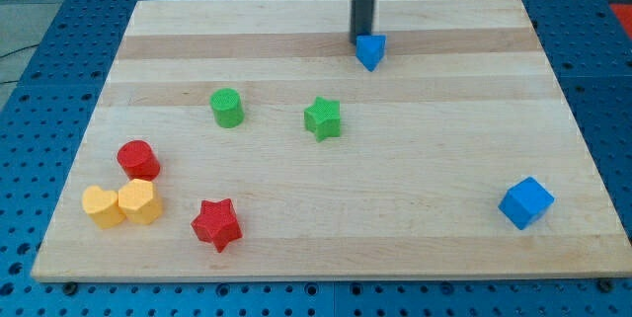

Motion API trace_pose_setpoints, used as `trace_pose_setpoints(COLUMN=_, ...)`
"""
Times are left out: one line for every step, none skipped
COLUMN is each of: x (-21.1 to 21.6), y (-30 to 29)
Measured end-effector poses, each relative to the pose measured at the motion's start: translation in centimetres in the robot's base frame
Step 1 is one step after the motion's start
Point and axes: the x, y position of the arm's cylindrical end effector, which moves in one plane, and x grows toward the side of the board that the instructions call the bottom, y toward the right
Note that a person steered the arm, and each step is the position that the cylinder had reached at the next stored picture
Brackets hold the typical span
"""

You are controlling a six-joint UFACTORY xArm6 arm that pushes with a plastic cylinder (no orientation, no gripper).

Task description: Push the blue triangle towards the blue cube

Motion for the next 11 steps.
trace_pose_setpoints(x=1.6, y=0.1)
trace_pose_setpoints(x=3.3, y=3.8)
trace_pose_setpoints(x=3.4, y=5.4)
trace_pose_setpoints(x=3.6, y=9.2)
trace_pose_setpoints(x=5.9, y=11.1)
trace_pose_setpoints(x=8.6, y=11.1)
trace_pose_setpoints(x=10.9, y=12.0)
trace_pose_setpoints(x=13.8, y=13.5)
trace_pose_setpoints(x=17.4, y=14.6)
trace_pose_setpoints(x=18.7, y=15.5)
trace_pose_setpoints(x=18.7, y=15.6)
